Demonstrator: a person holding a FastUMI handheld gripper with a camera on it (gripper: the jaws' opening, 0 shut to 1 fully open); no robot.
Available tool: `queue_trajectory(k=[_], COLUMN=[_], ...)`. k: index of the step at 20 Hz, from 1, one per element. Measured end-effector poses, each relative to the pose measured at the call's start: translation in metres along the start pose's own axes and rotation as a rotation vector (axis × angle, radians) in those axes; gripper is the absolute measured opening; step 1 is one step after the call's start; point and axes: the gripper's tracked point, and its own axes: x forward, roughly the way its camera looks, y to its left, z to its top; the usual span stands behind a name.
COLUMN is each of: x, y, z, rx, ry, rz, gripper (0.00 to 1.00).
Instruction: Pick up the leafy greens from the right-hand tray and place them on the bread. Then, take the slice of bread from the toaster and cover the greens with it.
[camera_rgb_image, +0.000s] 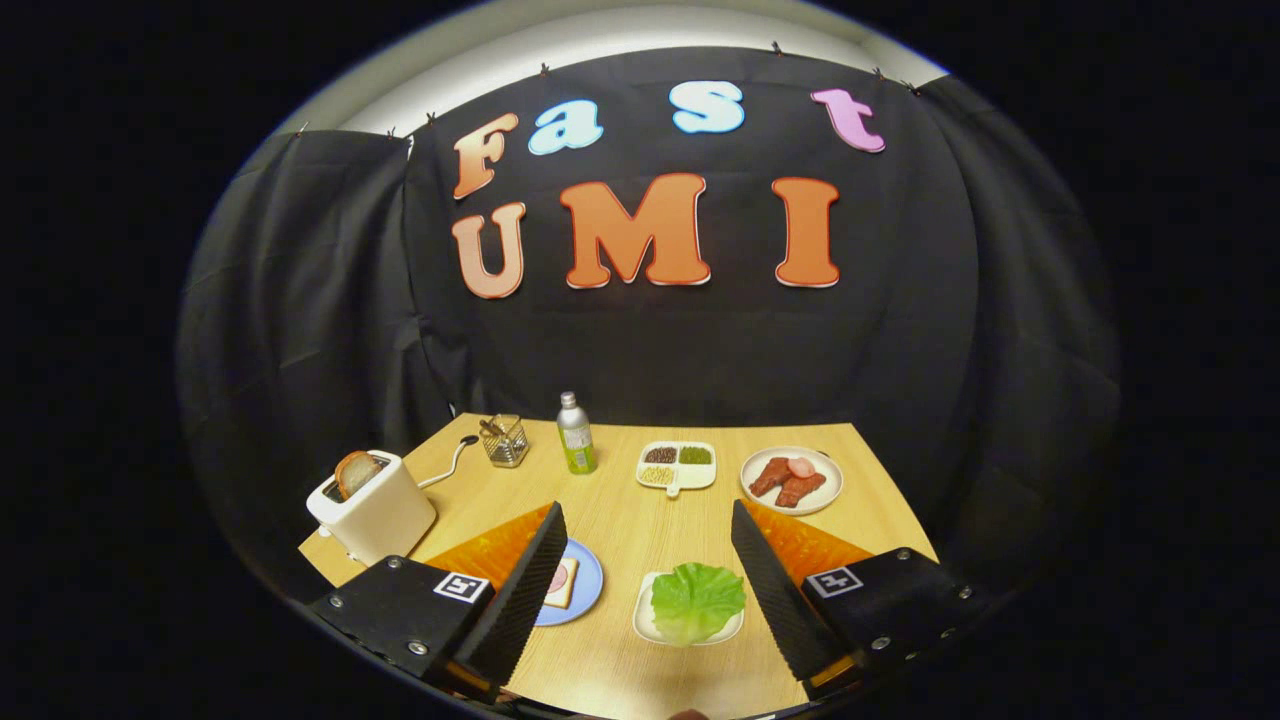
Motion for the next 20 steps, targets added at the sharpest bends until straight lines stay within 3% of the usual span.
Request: queue_trajectory(k=[9,12,20], x=[0.048,0.069,0.102], y=[-0.007,-0.026,-0.045], z=[-0.053,-0.076,-0.139], rx=[0.039,-0.005,0.036], ry=[0.234,0.295,0.512], rz=[0.011,-0.049,-0.083], gripper=[0.99,0.99,0.98])
